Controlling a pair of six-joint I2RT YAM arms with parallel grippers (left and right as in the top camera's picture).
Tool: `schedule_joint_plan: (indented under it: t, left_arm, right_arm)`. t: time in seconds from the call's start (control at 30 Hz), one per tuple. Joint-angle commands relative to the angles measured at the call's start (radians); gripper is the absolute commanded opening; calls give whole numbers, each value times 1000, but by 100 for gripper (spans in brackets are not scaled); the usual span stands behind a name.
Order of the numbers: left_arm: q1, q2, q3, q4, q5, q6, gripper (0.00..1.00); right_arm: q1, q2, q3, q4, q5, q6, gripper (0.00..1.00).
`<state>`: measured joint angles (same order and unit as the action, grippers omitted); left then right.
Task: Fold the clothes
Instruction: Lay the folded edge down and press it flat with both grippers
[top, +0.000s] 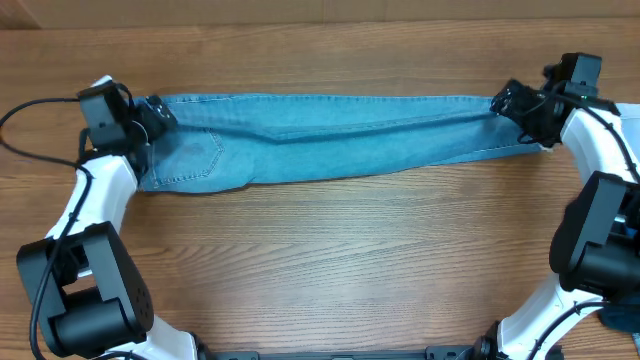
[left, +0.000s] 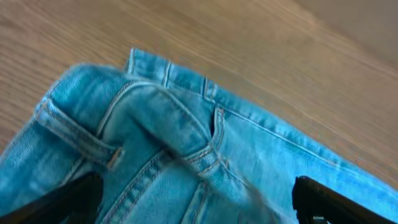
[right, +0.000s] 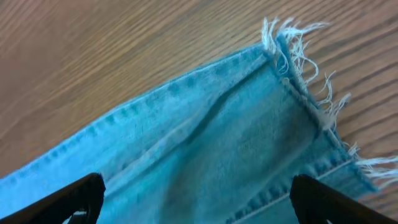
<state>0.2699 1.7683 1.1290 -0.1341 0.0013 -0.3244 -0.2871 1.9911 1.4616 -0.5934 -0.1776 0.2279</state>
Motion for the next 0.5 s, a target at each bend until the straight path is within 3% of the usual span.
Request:
schedule_joint_plan:
  t: [0.0,0.13,0.2,0.33,0.37,0.4,0.47]
  left_arm:
    - [4,10,183,-274,37,101,100]
    - [-17,10,311,-576,112,153,100]
    - [-67,10,307,-635,75,257,100]
    - [-130,10,286,-645,-29,355,100]
    - [-136,10,277,-634,-37,387,100]
    - [-140,10,265,-617,-35,426,100]
    - [-140,10,230,-584,-35,492,100]
  right_arm:
    - [0,1,85,-171,-15,-72,100]
    - [-6,0,95,-267,-16,-72,100]
    - [-10,0,95,-321,-16,-73,100]
    - [-10,0,95,-396,-77,-73,100]
    - [-10,0,95,-414,-88,-73,95]
    - [-10,0,95,-436,-87,-74,83]
    - [-10,0,95,-477,-87,-77,47]
